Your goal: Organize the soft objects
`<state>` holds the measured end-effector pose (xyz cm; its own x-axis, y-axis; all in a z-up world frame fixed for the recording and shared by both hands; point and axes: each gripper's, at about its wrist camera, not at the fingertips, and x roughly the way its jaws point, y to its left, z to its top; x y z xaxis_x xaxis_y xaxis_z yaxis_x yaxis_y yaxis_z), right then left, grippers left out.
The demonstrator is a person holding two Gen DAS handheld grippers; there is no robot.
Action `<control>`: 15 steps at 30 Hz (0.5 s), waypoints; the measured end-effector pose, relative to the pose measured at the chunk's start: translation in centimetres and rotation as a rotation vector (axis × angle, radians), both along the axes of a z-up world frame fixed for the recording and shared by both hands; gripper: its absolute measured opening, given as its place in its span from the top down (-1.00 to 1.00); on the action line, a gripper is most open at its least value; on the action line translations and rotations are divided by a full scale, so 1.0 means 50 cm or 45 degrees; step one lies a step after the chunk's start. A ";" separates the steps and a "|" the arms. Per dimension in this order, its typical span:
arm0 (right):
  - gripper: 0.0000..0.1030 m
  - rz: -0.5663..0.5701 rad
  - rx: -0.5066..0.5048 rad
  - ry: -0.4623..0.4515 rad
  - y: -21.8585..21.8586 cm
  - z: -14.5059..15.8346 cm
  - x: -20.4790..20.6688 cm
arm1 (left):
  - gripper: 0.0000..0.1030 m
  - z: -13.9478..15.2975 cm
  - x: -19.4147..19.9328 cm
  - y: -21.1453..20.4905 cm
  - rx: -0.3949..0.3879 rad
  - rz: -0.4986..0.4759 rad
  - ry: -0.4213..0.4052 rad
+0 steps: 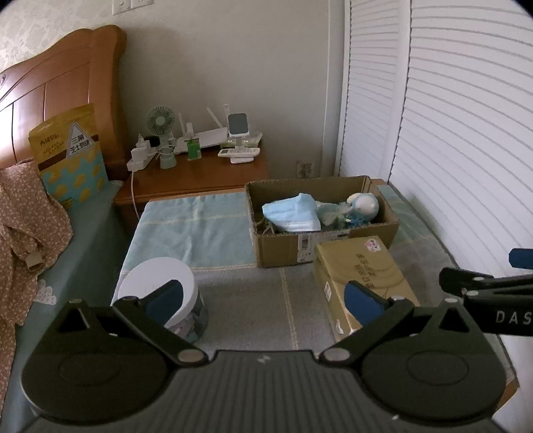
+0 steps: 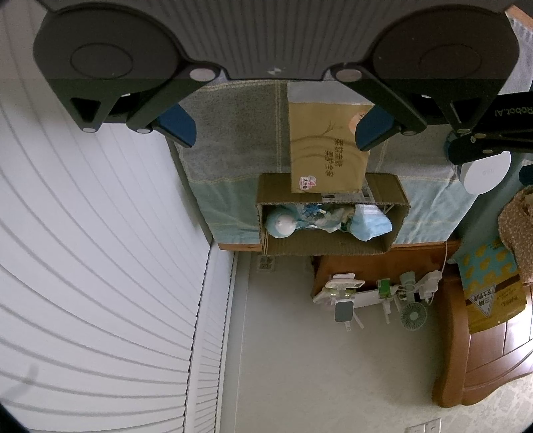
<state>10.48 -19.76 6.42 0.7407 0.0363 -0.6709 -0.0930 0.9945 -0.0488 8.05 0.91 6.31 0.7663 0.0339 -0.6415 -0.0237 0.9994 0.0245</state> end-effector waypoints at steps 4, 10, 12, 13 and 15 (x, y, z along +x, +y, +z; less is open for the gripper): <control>-1.00 -0.001 0.001 -0.002 -0.001 0.000 -0.001 | -0.99 0.000 0.000 0.000 0.000 0.003 0.001; -1.00 0.005 0.002 0.003 0.000 -0.002 -0.002 | -0.99 -0.003 -0.001 -0.001 0.002 0.006 0.003; -1.00 0.006 0.002 0.002 -0.001 -0.002 -0.002 | -0.99 -0.004 -0.002 -0.001 0.002 0.006 0.006; -1.00 0.005 0.003 0.002 -0.001 -0.002 -0.002 | -0.99 -0.005 -0.002 0.000 0.001 0.006 0.006; -1.00 0.007 0.004 0.001 -0.001 -0.002 -0.003 | -0.99 -0.005 -0.003 0.000 0.002 0.006 0.007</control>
